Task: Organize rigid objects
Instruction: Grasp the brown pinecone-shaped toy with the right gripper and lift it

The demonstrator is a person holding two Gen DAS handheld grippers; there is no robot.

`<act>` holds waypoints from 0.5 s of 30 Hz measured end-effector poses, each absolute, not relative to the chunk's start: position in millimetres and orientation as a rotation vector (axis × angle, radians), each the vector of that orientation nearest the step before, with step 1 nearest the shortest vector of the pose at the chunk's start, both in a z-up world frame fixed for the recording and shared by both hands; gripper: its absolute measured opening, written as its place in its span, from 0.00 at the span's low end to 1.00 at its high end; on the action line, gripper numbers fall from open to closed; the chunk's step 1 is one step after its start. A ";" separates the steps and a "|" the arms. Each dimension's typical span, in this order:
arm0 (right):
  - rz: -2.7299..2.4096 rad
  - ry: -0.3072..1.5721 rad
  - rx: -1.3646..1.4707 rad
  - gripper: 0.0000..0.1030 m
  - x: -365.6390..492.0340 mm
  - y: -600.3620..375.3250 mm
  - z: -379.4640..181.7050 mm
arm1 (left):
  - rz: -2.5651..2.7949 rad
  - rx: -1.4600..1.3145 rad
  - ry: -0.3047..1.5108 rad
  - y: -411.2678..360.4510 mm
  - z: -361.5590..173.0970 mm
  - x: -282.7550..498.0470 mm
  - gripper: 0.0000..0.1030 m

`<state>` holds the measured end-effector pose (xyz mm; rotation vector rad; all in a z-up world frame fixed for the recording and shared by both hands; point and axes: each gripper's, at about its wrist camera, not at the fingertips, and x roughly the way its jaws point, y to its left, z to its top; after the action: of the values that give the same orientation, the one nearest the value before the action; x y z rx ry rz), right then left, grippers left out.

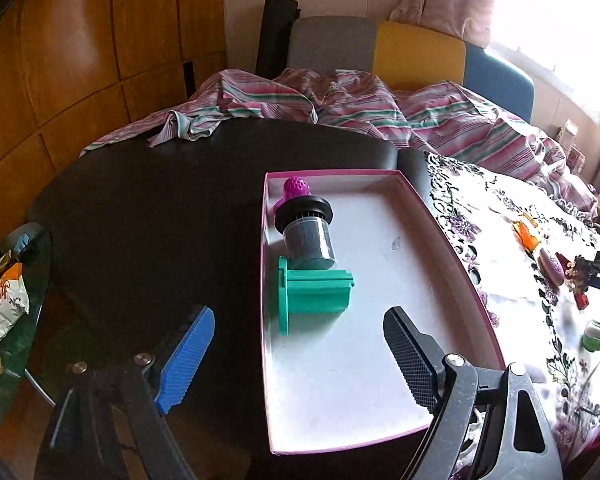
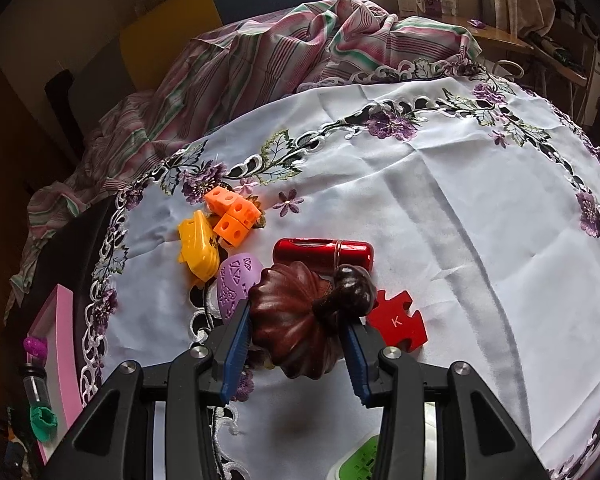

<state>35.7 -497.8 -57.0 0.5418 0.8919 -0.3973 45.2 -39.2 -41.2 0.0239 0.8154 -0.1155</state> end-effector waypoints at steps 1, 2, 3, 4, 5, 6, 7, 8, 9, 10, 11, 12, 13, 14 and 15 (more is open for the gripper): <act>-0.396 0.885 0.540 0.42 35.4 -497.3 -55.2 | -0.114 0.024 0.818 -39.1 -41.6 45.1 0.85; -0.396 0.877 0.538 0.42 34.8 -496.9 -53.4 | -0.110 0.026 0.821 -39.4 -42.2 45.0 0.85; -0.394 0.870 0.541 0.42 34.0 -496.7 -51.6 | -0.112 0.027 0.824 -39.4 -42.9 45.3 0.85; -0.391 0.863 0.545 0.42 33.2 -496.8 -50.3 | -0.113 0.027 0.827 -39.0 -44.0 45.8 0.85; -0.386 0.855 0.547 0.42 32.4 -496.6 -48.8 | -0.114 0.028 0.830 -39.3 -44.6 45.9 0.85; -0.380 0.847 0.548 0.42 31.8 -496.1 -47.1 | -0.115 0.028 0.832 -39.7 -45.0 45.9 0.85; -0.375 0.839 0.548 0.42 31.4 -495.7 -45.5 | -0.117 0.029 0.833 -40.1 -45.3 45.8 0.85; -0.365 0.830 0.551 0.42 31.0 -495.1 -43.6 | -0.118 0.032 0.833 -40.3 -45.2 46.2 0.85; -0.352 0.822 0.552 0.42 30.8 -494.3 -41.9 | -0.119 0.035 0.831 -40.9 -45.0 45.8 0.85; -0.340 0.813 0.551 0.42 30.8 -493.0 -40.1 | -0.122 0.037 0.830 -41.1 -45.0 45.5 0.85; -0.319 0.808 0.548 0.42 31.5 -490.7 -38.3 | -0.124 0.042 0.831 -42.0 -44.9 44.9 0.85; -0.302 0.806 0.547 0.42 32.3 -488.4 -37.2 | -0.123 0.046 0.828 -42.7 -44.7 44.5 0.85; -0.291 0.803 0.543 0.42 32.9 -485.9 -36.3 | -0.126 0.046 0.827 -43.1 -44.6 44.4 0.85; -0.282 0.801 0.534 0.42 33.7 -482.8 -35.1 | -0.129 0.045 0.829 -43.5 -44.5 44.3 0.85; -0.274 0.798 0.524 0.42 34.3 -480.2 -33.7 | -0.129 0.044 0.830 -43.6 -44.6 44.1 0.85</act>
<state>34.3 -480.2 -33.7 0.5244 0.7976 -0.2743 44.1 -43.6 -44.6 0.0441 0.8296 -0.1293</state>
